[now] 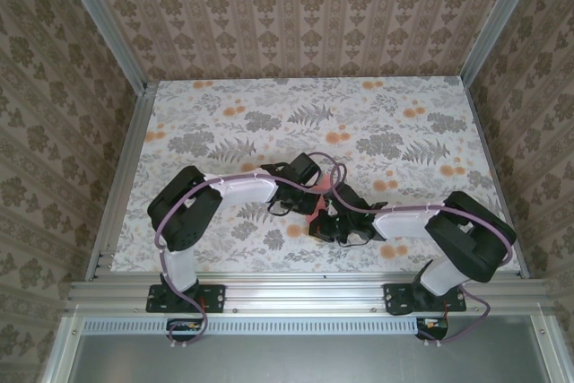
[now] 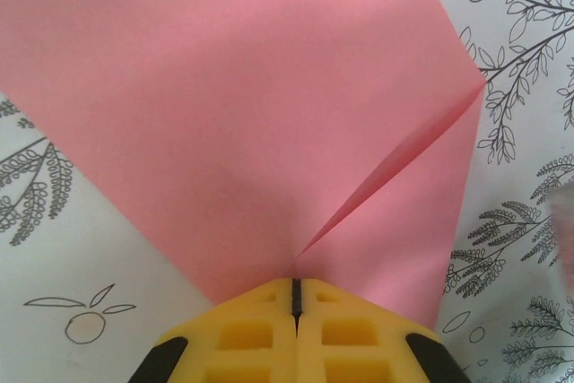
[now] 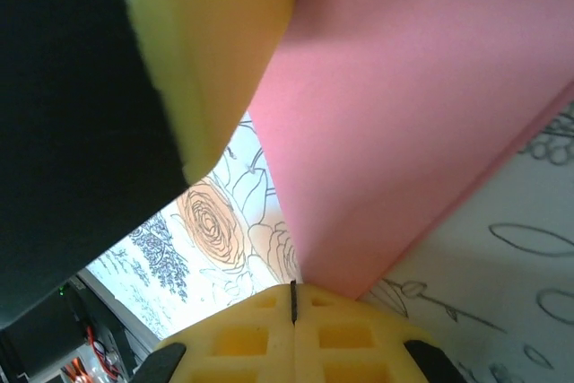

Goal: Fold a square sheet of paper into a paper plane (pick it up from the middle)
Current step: Third fold the triangle at the center of the table.

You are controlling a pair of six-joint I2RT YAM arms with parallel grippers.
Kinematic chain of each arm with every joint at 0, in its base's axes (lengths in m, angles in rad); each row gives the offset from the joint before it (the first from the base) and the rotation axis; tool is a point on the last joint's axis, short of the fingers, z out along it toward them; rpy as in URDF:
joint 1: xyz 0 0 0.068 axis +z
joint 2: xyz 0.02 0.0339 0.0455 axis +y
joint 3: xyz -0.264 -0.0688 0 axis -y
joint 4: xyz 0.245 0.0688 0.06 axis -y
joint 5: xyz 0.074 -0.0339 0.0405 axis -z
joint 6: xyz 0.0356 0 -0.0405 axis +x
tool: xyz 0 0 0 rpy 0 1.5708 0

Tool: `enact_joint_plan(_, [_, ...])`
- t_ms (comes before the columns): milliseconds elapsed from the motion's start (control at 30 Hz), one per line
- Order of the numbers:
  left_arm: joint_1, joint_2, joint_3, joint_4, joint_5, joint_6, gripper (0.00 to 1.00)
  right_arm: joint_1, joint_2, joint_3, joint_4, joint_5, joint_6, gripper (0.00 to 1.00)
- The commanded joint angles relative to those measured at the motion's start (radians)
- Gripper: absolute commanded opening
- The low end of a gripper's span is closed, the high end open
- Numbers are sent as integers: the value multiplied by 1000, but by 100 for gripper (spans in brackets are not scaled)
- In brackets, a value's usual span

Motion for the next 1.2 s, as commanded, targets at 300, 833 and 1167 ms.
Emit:
enact_joint_plan(300, [-5,7,24,-36,-6,16,2,-131,19,35,37,-60,-43,7])
enact_joint_plan(833, [-7,7,17,-36,-2,17,2,-196,0,77,-49,-45,-119,7])
enact_joint_plan(1167, [-6,14,21,-33,6,21,2,-236,122,36,33,-61,-119,7])
